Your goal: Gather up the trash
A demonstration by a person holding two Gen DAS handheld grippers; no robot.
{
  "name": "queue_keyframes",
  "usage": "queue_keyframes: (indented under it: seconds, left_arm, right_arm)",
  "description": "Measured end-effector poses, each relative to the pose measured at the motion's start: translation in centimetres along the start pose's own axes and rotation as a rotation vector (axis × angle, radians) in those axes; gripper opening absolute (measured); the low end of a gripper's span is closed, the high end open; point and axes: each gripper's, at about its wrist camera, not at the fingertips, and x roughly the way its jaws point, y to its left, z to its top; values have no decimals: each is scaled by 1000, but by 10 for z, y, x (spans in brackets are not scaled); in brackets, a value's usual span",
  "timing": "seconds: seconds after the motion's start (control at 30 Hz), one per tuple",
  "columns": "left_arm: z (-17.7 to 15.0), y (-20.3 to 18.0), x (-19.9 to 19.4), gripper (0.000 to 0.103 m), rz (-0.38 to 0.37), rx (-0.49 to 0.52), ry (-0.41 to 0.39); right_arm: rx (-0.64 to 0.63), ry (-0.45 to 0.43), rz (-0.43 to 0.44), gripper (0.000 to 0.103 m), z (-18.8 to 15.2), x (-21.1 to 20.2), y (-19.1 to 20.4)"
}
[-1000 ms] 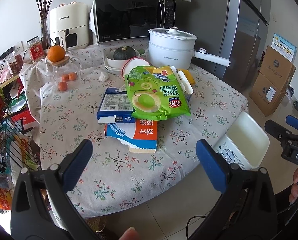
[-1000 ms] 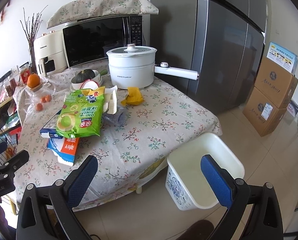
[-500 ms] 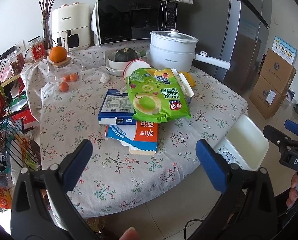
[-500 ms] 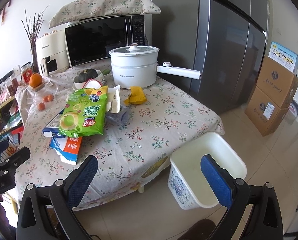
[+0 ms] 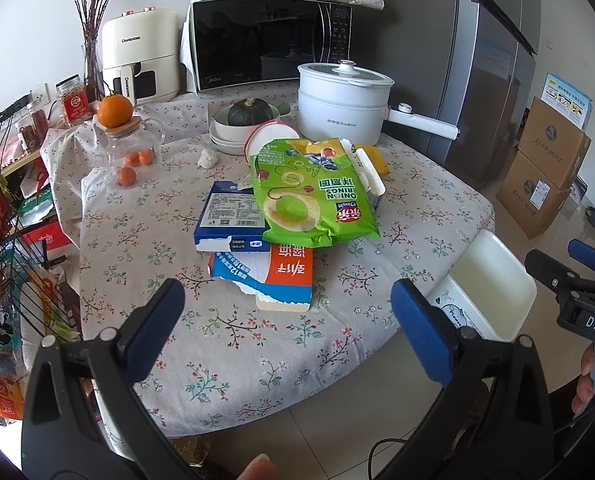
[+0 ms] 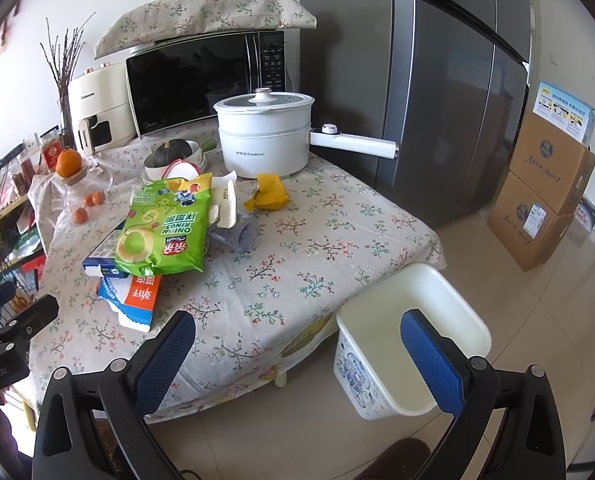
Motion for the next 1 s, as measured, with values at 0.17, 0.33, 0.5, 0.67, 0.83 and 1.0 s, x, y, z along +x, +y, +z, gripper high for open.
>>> queue_keyframes:
  seconds: [0.17, 0.33, 0.5, 0.67, 0.83, 1.0]
  left_arm:
    - [0, -1, -1, 102, -1, 0, -3]
    - [-1, -1, -1, 102, -1, 2, -3]
    - [-1, -1, -1, 102, -1, 2, -3]
    - [-1, -1, 0, 102, -1, 4, 0]
    - [1, -1, 4, 102, -30, 6, 10]
    - [7, 3, 12, 102, -127, -10, 75]
  right_arm:
    - [-1, 2, 3, 103, 0, 0, 1]
    - [-2, 0, 2, 103, 0, -1, 1]
    - [-1, 1, 5, 103, 0, -2, 2]
    - [-1, -3, 8, 103, 1, -3, 2]
    - [3, -11, 5, 103, 4, -4, 1]
    - [-2, -21, 3, 103, 13, -5, -1]
